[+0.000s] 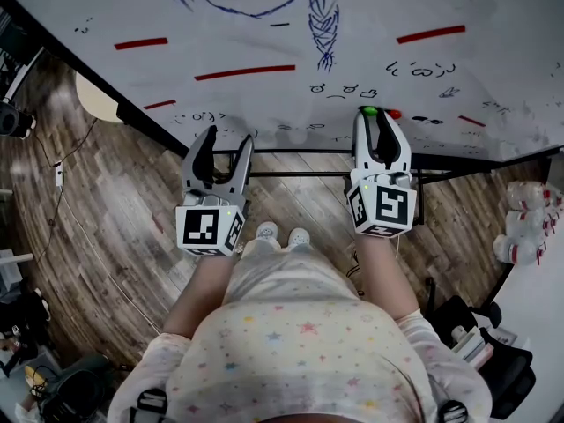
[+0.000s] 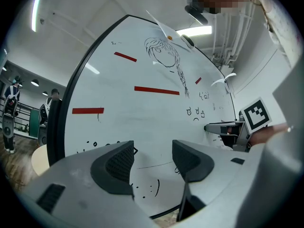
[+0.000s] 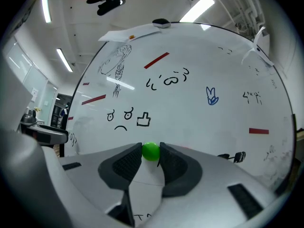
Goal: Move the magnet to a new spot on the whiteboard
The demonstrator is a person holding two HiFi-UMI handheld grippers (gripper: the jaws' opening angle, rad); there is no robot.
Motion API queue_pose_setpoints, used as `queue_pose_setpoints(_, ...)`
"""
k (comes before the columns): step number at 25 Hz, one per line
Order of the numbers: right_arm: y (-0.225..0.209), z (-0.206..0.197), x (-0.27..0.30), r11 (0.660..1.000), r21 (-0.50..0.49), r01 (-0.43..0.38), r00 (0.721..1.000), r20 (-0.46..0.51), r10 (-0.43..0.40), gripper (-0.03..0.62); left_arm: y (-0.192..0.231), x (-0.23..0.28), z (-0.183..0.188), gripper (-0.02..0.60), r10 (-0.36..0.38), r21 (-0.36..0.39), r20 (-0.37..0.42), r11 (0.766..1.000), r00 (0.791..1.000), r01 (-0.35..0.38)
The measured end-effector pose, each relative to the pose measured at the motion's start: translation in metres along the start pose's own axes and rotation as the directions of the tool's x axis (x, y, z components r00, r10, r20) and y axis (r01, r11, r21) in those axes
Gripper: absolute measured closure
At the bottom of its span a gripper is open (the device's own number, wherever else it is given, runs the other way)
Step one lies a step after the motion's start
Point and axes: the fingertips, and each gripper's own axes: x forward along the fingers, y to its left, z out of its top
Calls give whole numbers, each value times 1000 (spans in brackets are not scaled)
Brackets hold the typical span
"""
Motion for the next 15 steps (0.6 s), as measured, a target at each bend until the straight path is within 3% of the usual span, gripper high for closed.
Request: queue_pose_setpoints(15,0,2,-2,1000,-2,0,1000,-11,0,477,-2,-6,-4,348,-17,-26,-8,1000,1000,16)
